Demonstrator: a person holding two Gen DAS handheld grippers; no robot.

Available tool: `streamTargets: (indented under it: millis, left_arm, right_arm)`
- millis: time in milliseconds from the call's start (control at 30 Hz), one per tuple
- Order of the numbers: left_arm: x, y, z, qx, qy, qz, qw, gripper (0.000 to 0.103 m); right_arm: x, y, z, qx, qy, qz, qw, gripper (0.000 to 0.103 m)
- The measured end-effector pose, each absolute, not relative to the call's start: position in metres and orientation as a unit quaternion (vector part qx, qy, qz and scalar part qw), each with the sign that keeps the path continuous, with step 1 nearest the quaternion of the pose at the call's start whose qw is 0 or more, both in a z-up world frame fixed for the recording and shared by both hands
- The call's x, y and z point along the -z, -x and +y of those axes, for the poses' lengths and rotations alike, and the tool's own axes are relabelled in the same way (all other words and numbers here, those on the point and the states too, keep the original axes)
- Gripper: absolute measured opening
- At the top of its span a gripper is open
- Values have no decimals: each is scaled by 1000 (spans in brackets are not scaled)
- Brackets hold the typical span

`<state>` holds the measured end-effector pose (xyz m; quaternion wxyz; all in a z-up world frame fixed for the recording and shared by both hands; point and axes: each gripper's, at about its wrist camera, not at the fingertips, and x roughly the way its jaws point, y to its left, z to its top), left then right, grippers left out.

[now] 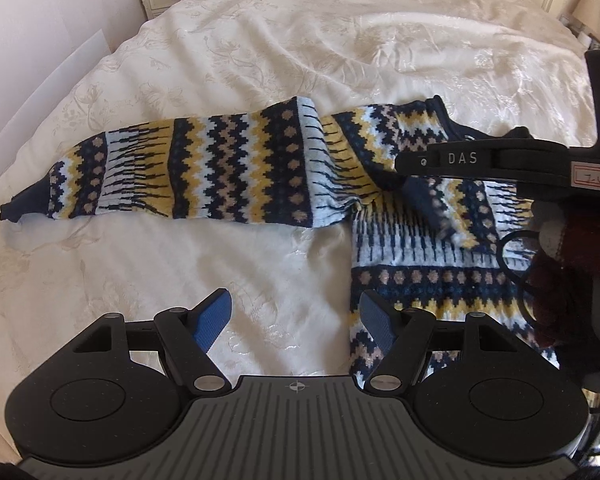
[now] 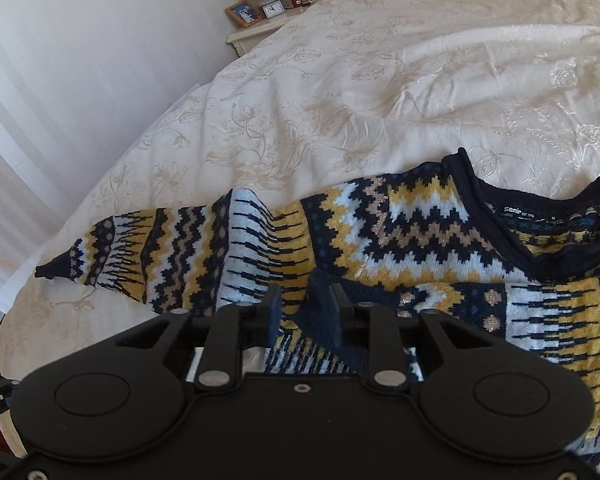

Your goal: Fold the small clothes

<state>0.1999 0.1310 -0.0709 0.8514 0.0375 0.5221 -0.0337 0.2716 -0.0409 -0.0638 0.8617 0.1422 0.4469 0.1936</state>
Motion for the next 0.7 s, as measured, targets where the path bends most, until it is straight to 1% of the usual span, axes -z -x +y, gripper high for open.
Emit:
streamTargets:
  millis: [67,300,500,700]
  left_arm:
    - [71,-203,126,39,-39,519,853,69]
    - [82,-232,97,70,-28,519,852,69]
    - [113,-269,67,87,-7,540,837,69]
    - [147,-302,52,64,6,565,822,69]
  right_arm:
    - [60,-264,-53,-188,-147,442,865,55]
    - [58,-230,-128,-114,-168,453,868,55]
    - [63,-199,-188,-45,-176,469,864,58]
    - [73,-176,-237,14,-189,481,856,58]
